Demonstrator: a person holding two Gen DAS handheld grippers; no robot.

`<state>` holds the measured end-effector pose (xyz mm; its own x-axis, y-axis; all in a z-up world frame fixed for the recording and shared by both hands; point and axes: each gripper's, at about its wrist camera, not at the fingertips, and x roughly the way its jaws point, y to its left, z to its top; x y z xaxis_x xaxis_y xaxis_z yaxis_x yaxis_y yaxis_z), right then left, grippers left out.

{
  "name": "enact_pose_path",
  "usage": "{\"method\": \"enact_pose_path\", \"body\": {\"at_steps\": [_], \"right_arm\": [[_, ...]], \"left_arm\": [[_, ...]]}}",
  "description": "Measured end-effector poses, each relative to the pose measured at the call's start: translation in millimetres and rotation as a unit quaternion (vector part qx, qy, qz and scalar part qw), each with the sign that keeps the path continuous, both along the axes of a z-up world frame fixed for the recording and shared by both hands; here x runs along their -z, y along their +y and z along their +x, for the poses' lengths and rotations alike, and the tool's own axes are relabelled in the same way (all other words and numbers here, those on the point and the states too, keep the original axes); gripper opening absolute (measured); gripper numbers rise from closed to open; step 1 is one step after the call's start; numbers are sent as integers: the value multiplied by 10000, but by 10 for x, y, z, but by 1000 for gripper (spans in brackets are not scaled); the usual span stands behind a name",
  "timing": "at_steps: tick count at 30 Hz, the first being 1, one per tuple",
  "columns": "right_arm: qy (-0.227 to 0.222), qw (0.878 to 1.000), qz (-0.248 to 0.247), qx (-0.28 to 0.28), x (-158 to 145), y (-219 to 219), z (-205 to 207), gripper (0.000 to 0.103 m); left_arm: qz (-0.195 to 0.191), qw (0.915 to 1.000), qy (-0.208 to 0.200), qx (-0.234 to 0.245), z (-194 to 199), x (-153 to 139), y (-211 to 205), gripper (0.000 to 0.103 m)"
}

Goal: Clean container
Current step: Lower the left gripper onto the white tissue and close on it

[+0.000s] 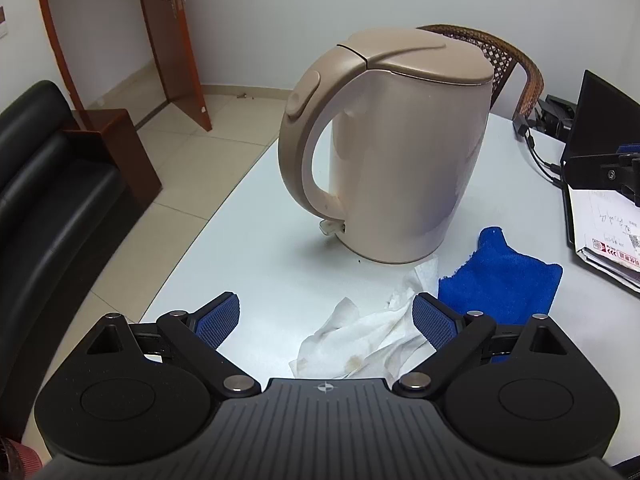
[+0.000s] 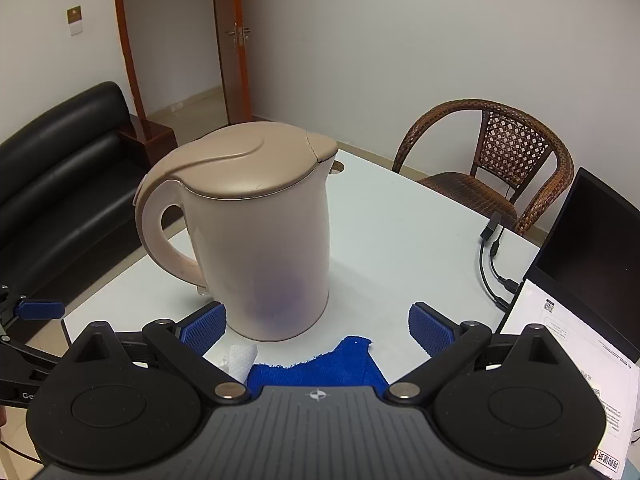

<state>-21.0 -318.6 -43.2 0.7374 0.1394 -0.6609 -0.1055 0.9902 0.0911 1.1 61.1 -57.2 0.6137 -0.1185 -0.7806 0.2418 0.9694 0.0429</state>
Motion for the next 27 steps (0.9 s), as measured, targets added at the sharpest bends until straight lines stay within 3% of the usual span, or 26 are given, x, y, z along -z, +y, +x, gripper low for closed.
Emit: {"method": "enact_pose_path", "body": {"at_steps": [17, 27], "right_arm": [[110, 9999, -29, -41, 75, -57, 48, 100], [219, 9997, -53, -46, 146, -110, 122, 100]], "left_arm": [[-19, 9990, -6, 438, -28, 325, 108, 95], [113, 9956, 292, 879, 34, 747, 29, 87]]}}
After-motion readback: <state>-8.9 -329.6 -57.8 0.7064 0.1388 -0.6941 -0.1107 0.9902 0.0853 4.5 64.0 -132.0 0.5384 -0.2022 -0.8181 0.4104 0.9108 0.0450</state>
